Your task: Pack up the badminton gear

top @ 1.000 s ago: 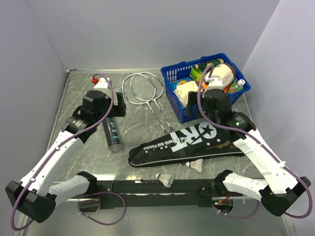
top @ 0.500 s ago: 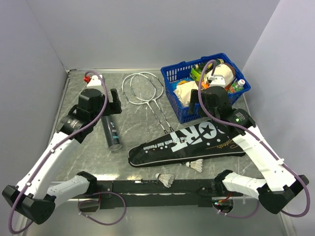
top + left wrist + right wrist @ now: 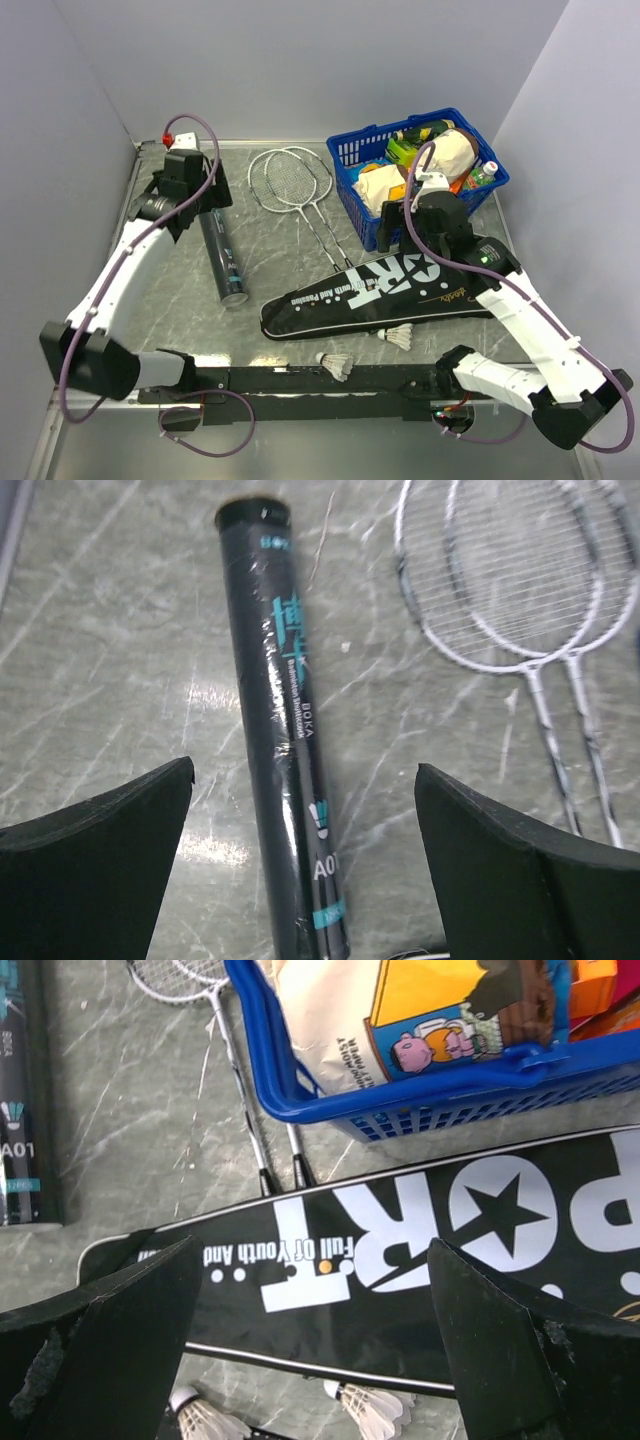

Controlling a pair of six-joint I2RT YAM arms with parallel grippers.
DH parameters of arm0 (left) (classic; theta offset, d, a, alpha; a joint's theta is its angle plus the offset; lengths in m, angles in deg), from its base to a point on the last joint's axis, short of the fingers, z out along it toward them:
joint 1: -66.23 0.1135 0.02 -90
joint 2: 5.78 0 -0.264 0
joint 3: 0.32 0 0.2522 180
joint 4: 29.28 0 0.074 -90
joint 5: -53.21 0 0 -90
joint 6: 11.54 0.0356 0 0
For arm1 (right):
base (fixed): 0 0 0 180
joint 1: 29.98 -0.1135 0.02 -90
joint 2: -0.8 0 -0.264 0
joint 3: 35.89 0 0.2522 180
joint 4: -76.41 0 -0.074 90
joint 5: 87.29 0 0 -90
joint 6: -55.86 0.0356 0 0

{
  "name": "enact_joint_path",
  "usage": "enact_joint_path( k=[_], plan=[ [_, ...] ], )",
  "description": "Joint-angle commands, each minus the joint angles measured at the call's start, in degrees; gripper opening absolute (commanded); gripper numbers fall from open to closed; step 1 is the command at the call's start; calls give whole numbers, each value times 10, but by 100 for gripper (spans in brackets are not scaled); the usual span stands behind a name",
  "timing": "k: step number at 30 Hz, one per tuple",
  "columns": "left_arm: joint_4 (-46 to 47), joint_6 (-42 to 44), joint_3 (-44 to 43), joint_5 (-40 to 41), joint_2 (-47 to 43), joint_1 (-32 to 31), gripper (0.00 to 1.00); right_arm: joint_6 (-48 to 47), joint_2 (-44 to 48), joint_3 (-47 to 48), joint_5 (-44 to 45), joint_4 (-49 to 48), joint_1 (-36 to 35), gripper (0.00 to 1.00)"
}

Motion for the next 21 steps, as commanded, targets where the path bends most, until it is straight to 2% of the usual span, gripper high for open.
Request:
enact_joint_path(
  k=[1, 7, 14, 21],
  plan=[
    [20, 1, -5, -36, 41, 41, 97, -7, 8, 5, -31, 0, 1, 100],
    [52, -2, -4, -25, 132, 96, 96, -1, 22, -27, -80, -11, 1, 100],
    [97, -8, -5, 2, 220, 102, 97, 15, 27, -56, -112, -23, 1, 100],
    [124, 8, -32, -23, 290, 106, 97, 7, 32, -72, -136, -29, 1, 100]
  ],
)
